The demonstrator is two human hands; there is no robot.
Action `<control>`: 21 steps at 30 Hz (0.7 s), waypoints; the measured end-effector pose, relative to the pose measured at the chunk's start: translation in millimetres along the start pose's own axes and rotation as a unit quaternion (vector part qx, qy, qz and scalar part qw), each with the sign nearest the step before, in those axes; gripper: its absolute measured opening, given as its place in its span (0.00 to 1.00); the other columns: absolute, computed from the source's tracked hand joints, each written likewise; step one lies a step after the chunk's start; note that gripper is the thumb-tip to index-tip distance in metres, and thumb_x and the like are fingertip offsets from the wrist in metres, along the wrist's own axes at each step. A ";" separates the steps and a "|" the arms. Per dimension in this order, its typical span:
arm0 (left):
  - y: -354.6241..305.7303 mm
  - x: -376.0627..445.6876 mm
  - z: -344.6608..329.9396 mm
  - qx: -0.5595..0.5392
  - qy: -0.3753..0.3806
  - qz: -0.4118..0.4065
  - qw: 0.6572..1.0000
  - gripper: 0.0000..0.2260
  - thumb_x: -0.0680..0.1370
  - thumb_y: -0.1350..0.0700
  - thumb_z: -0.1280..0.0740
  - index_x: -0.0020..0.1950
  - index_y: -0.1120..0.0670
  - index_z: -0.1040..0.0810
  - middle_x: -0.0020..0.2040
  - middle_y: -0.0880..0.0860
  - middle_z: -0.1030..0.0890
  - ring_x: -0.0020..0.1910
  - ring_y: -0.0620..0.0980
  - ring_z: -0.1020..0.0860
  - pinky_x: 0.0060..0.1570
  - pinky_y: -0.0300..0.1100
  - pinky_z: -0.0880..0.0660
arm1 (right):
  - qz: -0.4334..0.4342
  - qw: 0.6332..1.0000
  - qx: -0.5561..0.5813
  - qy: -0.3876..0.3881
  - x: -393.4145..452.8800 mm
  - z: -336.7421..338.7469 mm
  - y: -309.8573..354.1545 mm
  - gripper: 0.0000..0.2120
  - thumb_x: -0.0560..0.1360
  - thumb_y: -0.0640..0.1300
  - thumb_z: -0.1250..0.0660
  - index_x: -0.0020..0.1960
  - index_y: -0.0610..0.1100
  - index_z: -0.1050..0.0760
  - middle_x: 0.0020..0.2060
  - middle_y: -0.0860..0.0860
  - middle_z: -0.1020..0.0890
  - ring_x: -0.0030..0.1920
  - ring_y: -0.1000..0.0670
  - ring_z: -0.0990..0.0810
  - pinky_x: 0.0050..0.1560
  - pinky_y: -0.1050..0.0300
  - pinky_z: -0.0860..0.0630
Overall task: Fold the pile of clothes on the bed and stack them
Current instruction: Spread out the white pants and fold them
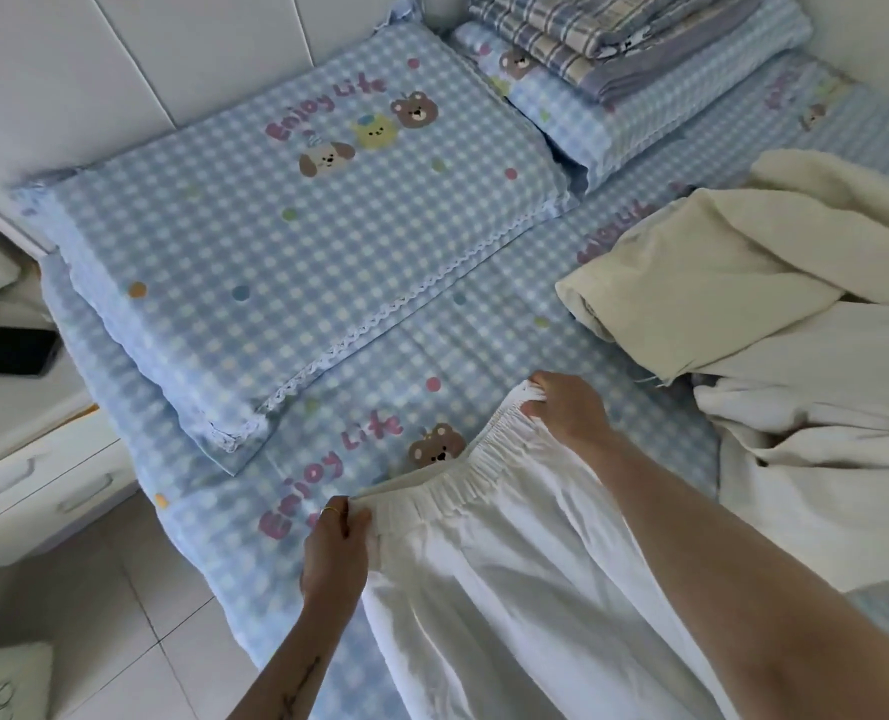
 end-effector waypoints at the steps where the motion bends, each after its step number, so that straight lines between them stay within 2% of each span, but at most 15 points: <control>1: 0.9 5.4 -3.7 0.015 0.000 0.004 1.000 0.06 0.78 0.58 0.40 0.43 0.58 0.29 0.39 0.55 0.22 0.41 0.58 0.24 0.42 0.51 0.26 | 0.000 0.999 -0.026 -0.029 -3.2 -2.6 -0.5 0.18 0.75 0.48 0.32 0.62 0.45 0.27 0.57 0.47 0.20 0.57 0.45 0.23 0.55 0.53 0.29; 3: 2.0 8.1 -7.1 0.037 -0.021 0.007 0.999 0.03 0.78 0.59 0.40 0.45 0.57 0.29 0.40 0.56 0.22 0.41 0.58 0.24 0.41 0.50 0.27 | 0.000 0.991 -0.096 -0.096 -25.5 -7.2 -10.5 0.20 0.75 0.52 0.34 0.63 0.46 0.31 0.56 0.48 0.21 0.56 0.45 0.24 0.54 0.51 0.30; 4: 0.3 4.1 -9.2 0.056 -0.030 0.002 0.998 0.02 0.78 0.60 0.39 0.49 0.58 0.28 0.44 0.58 0.21 0.43 0.58 0.23 0.41 0.49 0.27 | -0.009 0.987 -0.109 -0.114 -47.2 -9.3 -22.8 0.23 0.74 0.54 0.33 0.65 0.46 0.33 0.57 0.48 0.23 0.56 0.45 0.24 0.55 0.50 0.31; 5: 0.1 -0.2 -6.3 0.082 -0.058 -0.010 0.995 0.07 0.77 0.62 0.37 0.55 0.59 0.28 0.49 0.61 0.21 0.47 0.60 0.24 0.44 0.51 0.27 | -0.019 0.987 -0.101 -0.125 -69.6 -13.5 -34.8 0.28 0.73 0.55 0.32 0.67 0.46 0.34 0.58 0.47 0.24 0.57 0.45 0.25 0.55 0.50 0.31; 7: -18.5 -12.7 -16.3 0.186 -0.101 -0.107 0.972 0.20 0.72 0.65 0.31 0.64 0.62 0.28 0.60 0.64 0.25 0.57 0.64 0.27 0.55 0.58 0.29 | -0.088 0.985 -0.065 -0.133 -118.0 -15.2 -80.9 0.34 0.72 0.56 0.31 0.72 0.44 0.38 0.62 0.46 0.25 0.60 0.44 0.26 0.57 0.49 0.30; 9: -49.7 -32.4 -40.5 0.261 -0.087 -0.270 0.923 0.25 0.67 0.66 0.25 0.62 0.63 0.25 0.62 0.65 0.26 0.59 0.67 0.26 0.56 0.59 0.27 | -0.148 0.981 -0.049 -0.115 -158.7 -23.9 -116.1 0.36 0.73 0.57 0.33 0.74 0.42 0.41 0.65 0.46 0.27 0.63 0.45 0.27 0.59 0.50 0.30; 11: -92.9 -61.3 -92.2 0.276 -0.019 -0.438 0.855 0.25 0.62 0.67 0.22 0.58 0.64 0.21 0.60 0.65 0.23 0.56 0.65 0.22 0.52 0.57 0.23 | -0.196 0.974 -0.050 -0.102 -198.7 -30.4 -150.6 0.35 0.73 0.57 0.32 0.73 0.42 0.38 0.64 0.46 0.24 0.61 0.45 0.25 0.59 0.51 0.29; 14: -152.2 -93.2 -165.3 0.295 0.063 -0.560 0.772 0.29 0.59 0.70 0.22 0.60 0.62 0.21 0.61 0.62 0.22 0.59 0.61 0.22 0.54 0.52 0.23 | -0.259 0.963 -0.062 -0.045 -254.1 -42.3 -188.7 0.32 0.73 0.57 0.33 0.72 0.45 0.35 0.64 0.50 0.24 0.62 0.48 0.25 0.61 0.53 0.31; 16: -183.5 -106.4 -212.4 0.343 0.099 -0.611 0.706 0.33 0.62 0.72 0.26 0.66 0.59 0.26 0.67 0.61 0.26 0.66 0.60 0.28 0.62 0.52 0.29 | -0.296 0.953 -0.069 0.008 -288.3 -50.9 -216.0 0.27 0.75 0.57 0.38 0.71 0.50 0.36 0.64 0.54 0.26 0.65 0.52 0.28 0.63 0.57 0.35; 17: -193.9 -111.8 -235.3 0.384 0.129 -0.633 0.660 0.33 0.65 0.71 0.28 0.69 0.57 0.28 0.69 0.59 0.29 0.69 0.60 0.31 0.67 0.53 0.34 | -0.304 0.950 -0.067 0.017 -302.3 -51.4 -227.5 0.23 0.75 0.54 0.39 0.70 0.52 0.34 0.63 0.55 0.25 0.64 0.53 0.28 0.63 0.58 0.35; 18: -199.9 -113.7 -251.8 0.426 0.149 -0.650 0.611 0.30 0.67 0.68 0.28 0.68 0.55 0.28 0.69 0.57 0.28 0.69 0.58 0.31 0.70 0.53 0.38 | -0.310 0.948 -0.069 0.027 -311.4 -48.7 -235.2 0.20 0.75 0.49 0.38 0.66 0.52 0.31 0.59 0.54 0.22 0.61 0.53 0.25 0.61 0.58 0.33; 19: -207.4 -115.2 -265.0 0.455 0.157 -0.663 0.573 0.25 0.67 0.65 0.27 0.63 0.53 0.23 0.62 0.54 0.22 0.65 0.56 0.26 0.70 0.52 0.38 | -0.317 0.945 -0.074 0.017 -318.1 -42.3 -245.9 0.17 0.73 0.43 0.34 0.61 0.50 0.26 0.51 0.53 0.18 0.53 0.52 0.20 0.55 0.57 0.29; 20: -216.7 -111.8 -272.0 0.466 0.151 -0.666 0.563 0.20 0.64 0.64 0.25 0.55 0.54 0.19 0.51 0.52 0.17 0.55 0.54 0.20 0.66 0.51 0.32 | -0.322 0.945 -0.064 -0.009 -320.8 -32.2 -257.8 0.15 0.67 0.37 0.29 0.54 0.47 0.22 0.41 0.50 0.16 0.42 0.51 0.17 0.45 0.55 0.25; 21: -228.3 -105.6 -274.2 0.460 0.136 -0.661 0.577 0.17 0.60 0.65 0.23 0.47 0.55 0.17 0.40 0.52 0.17 0.42 0.53 0.18 0.57 0.50 0.25 | -0.324 0.942 -0.065 -0.058 -319.3 -17.5 -272.1 0.16 0.60 0.31 0.25 0.45 0.43 0.20 0.31 0.48 0.18 0.32 0.49 0.18 0.35 0.55 0.24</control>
Point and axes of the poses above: each hand's wrist, its own x-axis towards the middle knuckle, its own z-axis out of the back of the hand, y = z × x, the point moved 6 cm from there along x, towards the middle knuckle
